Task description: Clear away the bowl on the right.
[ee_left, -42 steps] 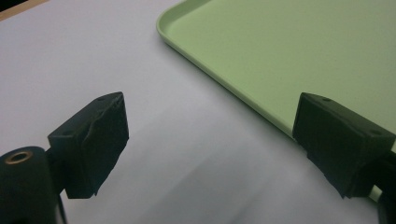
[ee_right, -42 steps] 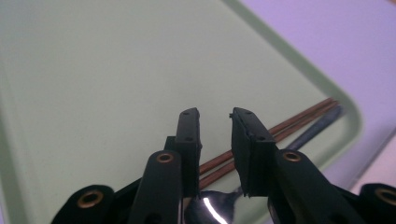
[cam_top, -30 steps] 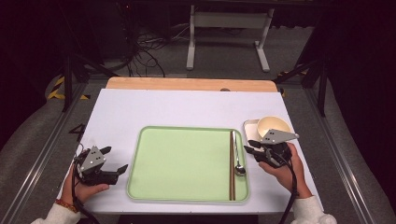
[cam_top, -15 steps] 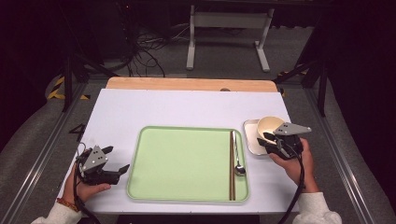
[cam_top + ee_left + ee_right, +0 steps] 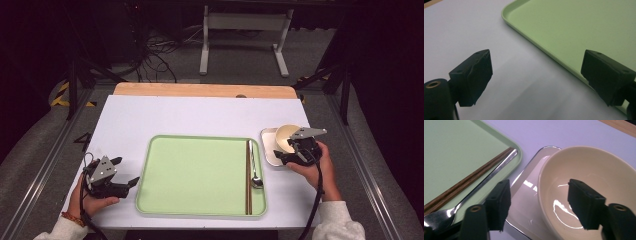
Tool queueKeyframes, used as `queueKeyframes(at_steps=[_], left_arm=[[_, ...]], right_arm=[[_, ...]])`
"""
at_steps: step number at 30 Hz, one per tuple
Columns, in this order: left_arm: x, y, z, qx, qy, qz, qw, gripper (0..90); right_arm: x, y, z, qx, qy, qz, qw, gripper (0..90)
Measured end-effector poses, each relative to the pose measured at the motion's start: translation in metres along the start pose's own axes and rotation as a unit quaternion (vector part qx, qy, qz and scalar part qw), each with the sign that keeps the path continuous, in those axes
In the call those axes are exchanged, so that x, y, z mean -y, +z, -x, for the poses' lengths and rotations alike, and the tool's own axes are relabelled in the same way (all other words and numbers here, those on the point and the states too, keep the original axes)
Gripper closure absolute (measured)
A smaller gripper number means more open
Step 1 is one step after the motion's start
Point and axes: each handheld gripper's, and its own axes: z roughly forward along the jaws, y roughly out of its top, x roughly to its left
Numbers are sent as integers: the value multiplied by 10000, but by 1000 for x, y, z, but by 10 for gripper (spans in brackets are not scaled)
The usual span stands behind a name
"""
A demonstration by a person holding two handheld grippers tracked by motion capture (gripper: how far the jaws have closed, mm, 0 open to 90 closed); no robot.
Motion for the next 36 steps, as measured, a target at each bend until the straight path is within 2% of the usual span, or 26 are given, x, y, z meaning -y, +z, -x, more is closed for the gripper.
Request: queueKeyframes(at_steps=[4, 5, 6, 8, 11, 14, 16, 17, 19, 22, 23, 27, 32, 36], left_arm=[[0, 0, 0, 0, 5, -15, 10000, 110], [0, 0, 0, 3, 10, -21, 10000, 111], [0, 0, 0, 5, 19, -27, 10000, 111], [0, 0, 0, 4, 23, -45, 10000, 111], [1, 0, 0, 12, 15, -34, 10000, 111], [1, -1, 0, 7, 15, -35, 10000, 111], [1, -1, 0, 3, 28, -38, 10000, 111], [1, -1, 0, 3, 28, -38, 10000, 111], [1, -1, 1, -10, 12, -47, 10000, 111], [1, -1, 0, -1, 7, -47, 10000, 111], [1, -1, 0, -2, 8, -49, 10000, 111], [2, -1, 0, -18, 20, -52, 10000, 111], [2, -2, 0, -23, 26, -47, 10000, 111], [2, -2, 0, -21, 23, -53, 10000, 111]], right_arm=[[0, 5, 4, 15, 58, -61, 10000, 279], [-1, 9, 5, 106, 38, -232, 9997, 275], [-2, 11, 6, 136, 22, -289, 9995, 276], [-2, 14, 7, 63, 0, -358, 9993, 333], [-2, 18, 7, 72, -53, -454, 9989, 361], [-2, 22, 7, 63, -122, -573, 9983, 441], [-3, 23, 7, 21, -204, -620, 9979, 529], [-3, 23, 7, 21, -204, -620, 9979, 529], [-3, 25, 7, 13, -235, -690, 9973, 591], [-4, 27, 6, 33, -276, -774, 9966, 624], [-5, 28, 6, 51, -303, -808, 9963, 663], [-5, 28, 6, 84, -334, -821, 9960, 695], [-6, 29, 1, 55, -469, -884, 9950, 800], [-7, 29, -2, 150, -549, -931, 9940, 821]])
